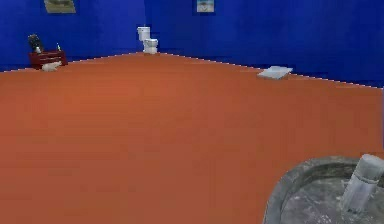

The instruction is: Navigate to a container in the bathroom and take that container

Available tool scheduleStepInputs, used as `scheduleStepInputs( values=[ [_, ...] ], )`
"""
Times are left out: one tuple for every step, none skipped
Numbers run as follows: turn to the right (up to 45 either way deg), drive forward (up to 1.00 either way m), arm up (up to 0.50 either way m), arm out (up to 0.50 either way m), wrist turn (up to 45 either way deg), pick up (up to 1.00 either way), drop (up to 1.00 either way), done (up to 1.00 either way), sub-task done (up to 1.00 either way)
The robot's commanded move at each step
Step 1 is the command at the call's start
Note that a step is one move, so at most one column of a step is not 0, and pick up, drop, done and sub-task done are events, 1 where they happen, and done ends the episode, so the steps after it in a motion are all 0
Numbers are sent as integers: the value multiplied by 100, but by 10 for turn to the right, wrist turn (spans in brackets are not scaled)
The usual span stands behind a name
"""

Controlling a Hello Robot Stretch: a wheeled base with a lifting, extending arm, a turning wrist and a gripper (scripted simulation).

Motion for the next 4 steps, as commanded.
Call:
scheduleStepInputs(
  values=[
    [-270, 0, 0, 0, 0, 0, 0, 0, 0],
    [0, 0, 50, 0, 0, 0, 0, 0, 0],
    [0, 0, 38, 0, 0, 0, 0, 0, 0],
    [0, 0, 0, 16, 0, 0, 0, 0, 0]
  ],
)
